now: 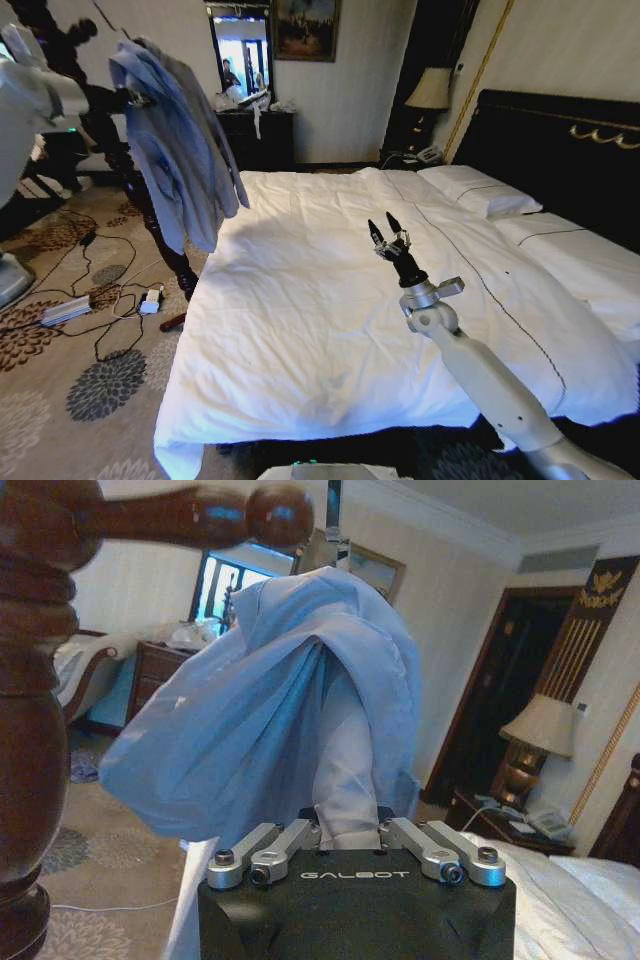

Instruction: Pick up the clothes from the bed and hang them on the clothes hanger.

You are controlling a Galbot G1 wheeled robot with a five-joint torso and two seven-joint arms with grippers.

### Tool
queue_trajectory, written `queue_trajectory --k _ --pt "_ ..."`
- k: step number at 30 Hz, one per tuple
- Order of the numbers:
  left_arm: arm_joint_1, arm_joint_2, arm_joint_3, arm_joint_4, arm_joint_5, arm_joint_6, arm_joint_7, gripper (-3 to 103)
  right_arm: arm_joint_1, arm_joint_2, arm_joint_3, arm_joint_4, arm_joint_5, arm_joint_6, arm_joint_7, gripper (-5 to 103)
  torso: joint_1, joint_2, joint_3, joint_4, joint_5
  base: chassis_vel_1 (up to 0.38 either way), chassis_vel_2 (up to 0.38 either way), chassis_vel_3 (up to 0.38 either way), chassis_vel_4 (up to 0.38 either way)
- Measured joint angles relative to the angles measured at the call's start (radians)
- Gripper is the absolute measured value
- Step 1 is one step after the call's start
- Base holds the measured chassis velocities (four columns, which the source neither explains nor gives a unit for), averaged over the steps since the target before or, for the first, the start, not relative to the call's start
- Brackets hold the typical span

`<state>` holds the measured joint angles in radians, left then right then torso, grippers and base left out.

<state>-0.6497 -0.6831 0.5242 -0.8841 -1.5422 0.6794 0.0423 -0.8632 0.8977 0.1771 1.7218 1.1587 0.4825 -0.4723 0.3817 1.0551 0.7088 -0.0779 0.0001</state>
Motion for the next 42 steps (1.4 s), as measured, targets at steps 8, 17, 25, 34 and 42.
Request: queue_trajectory --k 8,17,25,34,42 --pt "0.043 0.059 -0.031 -0.126 -0.033 0.012 -0.069 18 0.001 0.006 -0.011 0.002 -0.008 0.0 0.0 100 0.0 0.0 0.0 0.0 -0.0002 0.0 0.0 0.0 0.0" --pt "0.145 0.098 -0.122 -0.241 -0.041 0.012 -0.18 18 -0.025 0.009 -0.003 -0.003 -0.019 0.004 -0.002 100 0.0 0.0 0.0 -0.0003 0.0 0.0 0.0 0.0 0.0" --pt "0.257 0.149 -0.229 -0.305 -0.033 -0.006 -0.265 18 -0.033 0.007 0.001 -0.003 -0.022 0.007 -0.004 100 0.0 0.0 0.0 -0.0003 -0.0001 0.0 0.0 0.0 0.0" --pt "0.297 0.201 -0.284 -0.316 -0.035 -0.026 -0.202 18 -0.021 0.014 -0.016 -0.011 -0.026 0.007 -0.003 100 0.0 0.0 0.0 -0.0003 0.0 0.0 0.0 0.0 0.0" --pt "0.221 0.142 -0.214 -0.208 -0.027 -0.021 -0.151 18 -0.034 0.017 -0.019 -0.011 -0.034 0.007 0.0 100 0.0 0.0 0.0 -0.0004 -0.0003 0.0 0.0 0.0 0.0"
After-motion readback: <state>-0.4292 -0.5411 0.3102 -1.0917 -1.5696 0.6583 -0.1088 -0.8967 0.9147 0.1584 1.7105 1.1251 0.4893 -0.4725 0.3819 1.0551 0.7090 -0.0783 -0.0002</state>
